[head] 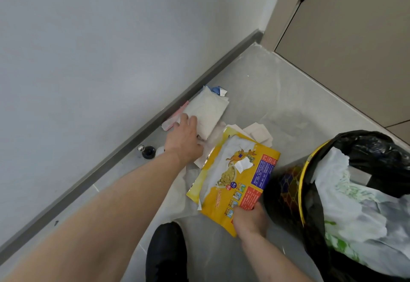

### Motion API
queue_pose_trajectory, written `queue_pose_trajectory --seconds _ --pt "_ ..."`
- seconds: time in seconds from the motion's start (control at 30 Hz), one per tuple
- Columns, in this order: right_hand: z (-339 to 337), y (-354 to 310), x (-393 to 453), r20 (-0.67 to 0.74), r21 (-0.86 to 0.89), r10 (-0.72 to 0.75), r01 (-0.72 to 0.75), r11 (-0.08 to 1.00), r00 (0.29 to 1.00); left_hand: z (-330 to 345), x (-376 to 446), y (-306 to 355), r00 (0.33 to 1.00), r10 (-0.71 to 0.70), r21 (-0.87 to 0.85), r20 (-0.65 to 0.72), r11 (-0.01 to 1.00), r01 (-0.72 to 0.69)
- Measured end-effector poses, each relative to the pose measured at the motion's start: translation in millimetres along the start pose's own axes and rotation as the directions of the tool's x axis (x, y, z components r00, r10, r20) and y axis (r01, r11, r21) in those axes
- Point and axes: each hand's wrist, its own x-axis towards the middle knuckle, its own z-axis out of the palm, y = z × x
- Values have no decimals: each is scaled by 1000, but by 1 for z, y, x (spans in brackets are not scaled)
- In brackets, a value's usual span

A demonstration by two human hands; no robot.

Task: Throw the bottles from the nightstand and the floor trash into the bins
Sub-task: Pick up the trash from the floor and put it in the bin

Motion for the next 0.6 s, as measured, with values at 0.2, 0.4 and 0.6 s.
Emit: queue_pose_trajectory --seconds 0.2,0.4,0.6 --pt "-11 5 1 46 -12 -8 9 1000 999 13 22 21 995 -82 -30 53 996 84" --pt "-24 10 3 62 -52 -24 27 998 998 20 15 12 995 -38 100 89 995 29" --pt "-30 -7 -19 60 -99 -36 41 994 998 5 -19 -15 983 -160 -185 90 967 175"
